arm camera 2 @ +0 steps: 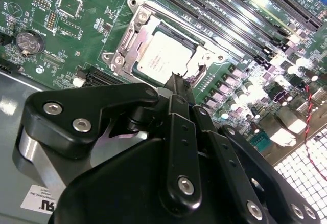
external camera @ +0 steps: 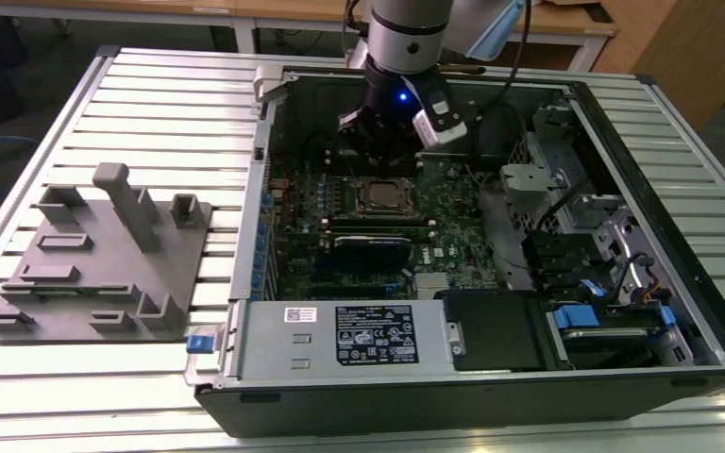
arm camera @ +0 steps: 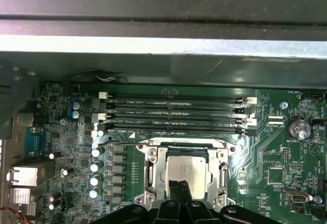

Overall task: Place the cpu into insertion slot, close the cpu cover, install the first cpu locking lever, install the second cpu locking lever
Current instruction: 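Install the first cpu locking lever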

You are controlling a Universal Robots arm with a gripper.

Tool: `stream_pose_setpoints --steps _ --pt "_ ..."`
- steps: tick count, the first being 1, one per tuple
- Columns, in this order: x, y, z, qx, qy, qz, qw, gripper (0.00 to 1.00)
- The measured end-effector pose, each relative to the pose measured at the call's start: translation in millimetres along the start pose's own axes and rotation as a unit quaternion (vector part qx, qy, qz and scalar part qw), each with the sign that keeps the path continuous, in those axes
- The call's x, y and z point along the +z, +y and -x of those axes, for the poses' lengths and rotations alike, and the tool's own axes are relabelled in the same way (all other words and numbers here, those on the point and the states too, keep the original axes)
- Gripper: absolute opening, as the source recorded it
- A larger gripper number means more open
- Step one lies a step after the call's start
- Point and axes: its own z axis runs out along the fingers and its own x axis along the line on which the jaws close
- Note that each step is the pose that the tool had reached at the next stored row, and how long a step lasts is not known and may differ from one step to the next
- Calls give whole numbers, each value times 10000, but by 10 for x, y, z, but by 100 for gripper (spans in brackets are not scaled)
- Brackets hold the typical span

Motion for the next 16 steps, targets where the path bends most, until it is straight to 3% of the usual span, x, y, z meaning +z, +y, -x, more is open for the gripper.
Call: stream_pose_setpoints --steps 8,16 --pt "1 1 -64 0 0 0 10000 10" --pt "2 1 -70 0 0 0 10000 10"
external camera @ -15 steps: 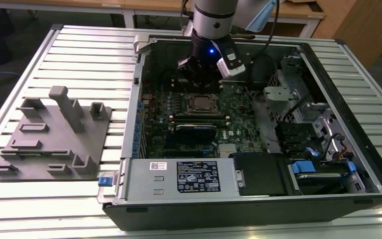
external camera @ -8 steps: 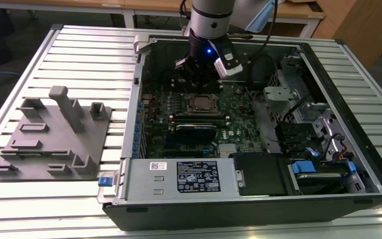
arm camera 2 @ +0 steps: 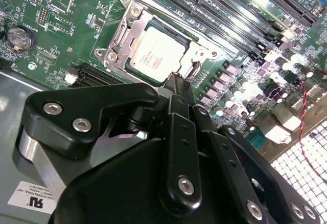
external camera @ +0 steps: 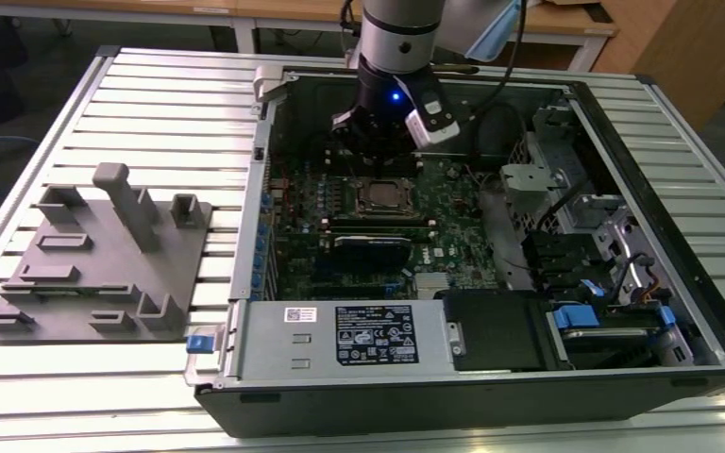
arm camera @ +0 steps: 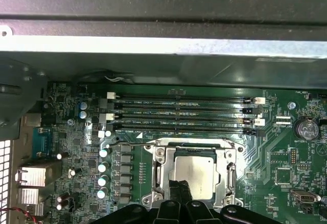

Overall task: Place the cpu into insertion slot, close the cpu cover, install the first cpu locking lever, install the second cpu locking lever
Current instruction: 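Install the first cpu locking lever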

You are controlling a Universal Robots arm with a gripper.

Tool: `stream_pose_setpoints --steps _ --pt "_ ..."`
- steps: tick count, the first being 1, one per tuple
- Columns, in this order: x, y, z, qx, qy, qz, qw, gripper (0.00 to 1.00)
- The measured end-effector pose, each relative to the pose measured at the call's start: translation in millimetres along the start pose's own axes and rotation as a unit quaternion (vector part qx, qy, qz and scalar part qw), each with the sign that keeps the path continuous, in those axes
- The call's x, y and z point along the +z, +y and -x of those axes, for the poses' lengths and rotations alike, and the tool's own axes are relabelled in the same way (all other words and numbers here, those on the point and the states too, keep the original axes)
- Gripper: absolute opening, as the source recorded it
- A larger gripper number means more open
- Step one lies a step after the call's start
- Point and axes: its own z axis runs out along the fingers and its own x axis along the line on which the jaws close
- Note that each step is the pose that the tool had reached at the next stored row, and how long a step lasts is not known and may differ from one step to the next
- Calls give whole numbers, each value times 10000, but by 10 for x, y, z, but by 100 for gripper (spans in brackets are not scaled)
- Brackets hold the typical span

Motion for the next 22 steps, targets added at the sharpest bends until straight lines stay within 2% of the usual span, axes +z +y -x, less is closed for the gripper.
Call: stream_pose_setpoints --steps 6,15,17,22 --pt "2 1 -39 1 0 0 10000 10" --pt "3 1 -59 -1 0 0 10000 10" --pt "4 3 -161 0 0 0 10000 10" --pt "-9 3 -162 0 1 -1 10000 10"
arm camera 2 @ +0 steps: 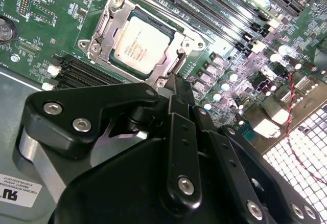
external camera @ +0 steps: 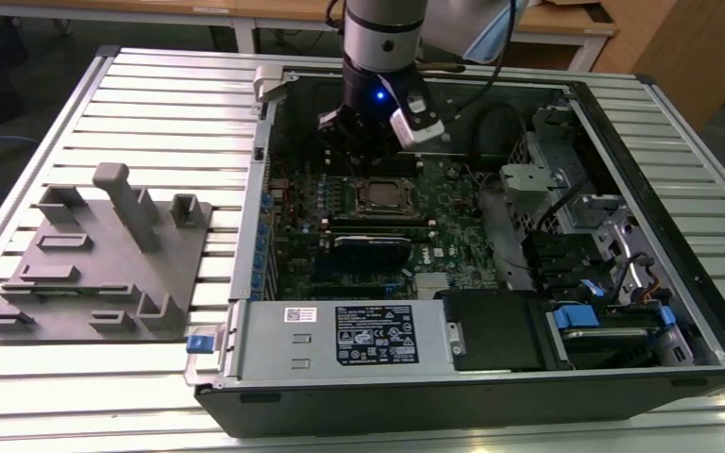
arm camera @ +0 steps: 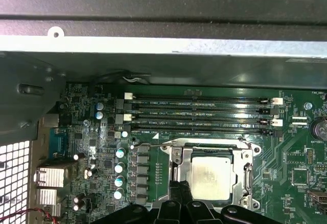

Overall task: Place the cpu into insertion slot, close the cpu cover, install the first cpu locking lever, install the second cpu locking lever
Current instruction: 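Install the first cpu locking lever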

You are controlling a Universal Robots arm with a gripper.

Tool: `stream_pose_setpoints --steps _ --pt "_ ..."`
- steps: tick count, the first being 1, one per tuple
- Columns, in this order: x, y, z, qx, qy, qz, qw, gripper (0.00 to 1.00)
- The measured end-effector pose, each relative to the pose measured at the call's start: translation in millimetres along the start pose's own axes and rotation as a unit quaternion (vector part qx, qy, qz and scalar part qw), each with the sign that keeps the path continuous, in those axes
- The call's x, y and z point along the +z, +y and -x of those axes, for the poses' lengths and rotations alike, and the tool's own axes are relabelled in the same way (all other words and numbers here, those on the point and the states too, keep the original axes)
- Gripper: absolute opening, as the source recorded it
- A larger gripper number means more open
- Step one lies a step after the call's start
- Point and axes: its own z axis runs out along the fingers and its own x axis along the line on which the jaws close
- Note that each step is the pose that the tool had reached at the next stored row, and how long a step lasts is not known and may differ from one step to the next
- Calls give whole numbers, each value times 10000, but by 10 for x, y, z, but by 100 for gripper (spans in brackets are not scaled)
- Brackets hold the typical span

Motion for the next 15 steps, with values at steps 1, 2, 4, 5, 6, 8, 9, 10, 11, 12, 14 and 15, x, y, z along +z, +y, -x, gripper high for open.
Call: stream_pose_setpoints --steps 1,2,4,5,6,8,9,10,11,12,14,15 --pt "-3 1 1 0 -1 1 10000 10" --pt "-3 1 1 0 -1 1 10000 10" --pt "-5 1 -1 0 0 1 10000 10" --pt "-4 1 -2 0 -1 1 10000 10" --pt "-5 1 -3 0 0 1 10000 10" --pt "-4 1 -6 0 -1 2 10000 10" --pt "-4 1 -8 0 0 2 10000 10" --pt "-3 1 -9 0 -1 1 10000 10" --pt "-2 0 -11 0 -1 2 10000 10" --pt "0 0 -13 0 -1 2 10000 10" --pt "5 0 -16 0 -1 1 10000 10" --pt "7 0 -19 0 -1 1 10000 10"
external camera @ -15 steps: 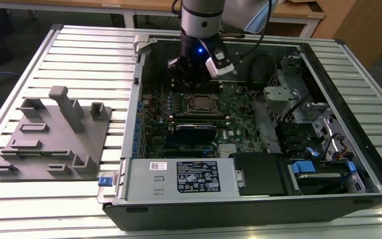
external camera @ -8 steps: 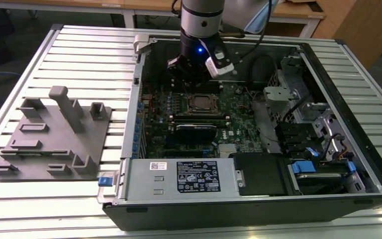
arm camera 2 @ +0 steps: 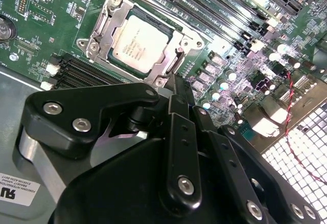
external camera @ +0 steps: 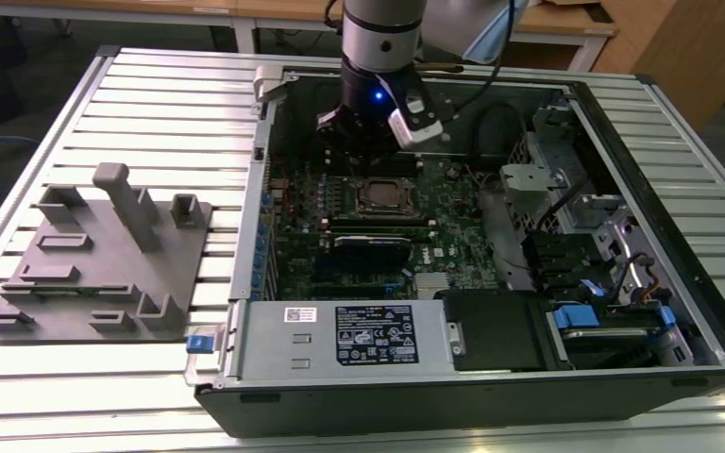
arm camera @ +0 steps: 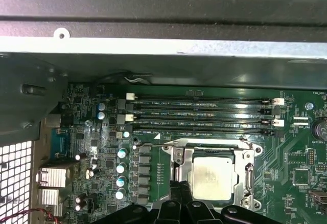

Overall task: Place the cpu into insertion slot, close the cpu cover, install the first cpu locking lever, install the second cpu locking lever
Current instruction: 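Install the first cpu locking lever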

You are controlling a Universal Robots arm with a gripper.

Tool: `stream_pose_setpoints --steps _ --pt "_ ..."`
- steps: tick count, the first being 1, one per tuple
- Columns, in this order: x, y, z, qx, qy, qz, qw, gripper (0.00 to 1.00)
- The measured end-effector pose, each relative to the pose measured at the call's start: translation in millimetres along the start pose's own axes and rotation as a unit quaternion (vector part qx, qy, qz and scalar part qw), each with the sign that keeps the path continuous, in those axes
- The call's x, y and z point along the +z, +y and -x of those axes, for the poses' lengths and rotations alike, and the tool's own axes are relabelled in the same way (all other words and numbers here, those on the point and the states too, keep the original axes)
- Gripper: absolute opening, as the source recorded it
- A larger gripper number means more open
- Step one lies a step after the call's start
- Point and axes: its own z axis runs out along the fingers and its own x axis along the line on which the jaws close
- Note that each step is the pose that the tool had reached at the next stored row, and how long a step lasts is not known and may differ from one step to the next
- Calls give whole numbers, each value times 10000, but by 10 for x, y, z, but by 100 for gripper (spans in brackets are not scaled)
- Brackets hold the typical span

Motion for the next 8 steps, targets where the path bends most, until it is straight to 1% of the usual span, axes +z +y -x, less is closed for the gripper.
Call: stream_pose_setpoints --steps 2,4,8 --pt "4 1 -17 0 0 0 10000 10" --pt "6 1 -49 0 0 0 10000 10" --pt "10 3 -131 0 0 0 10000 10"
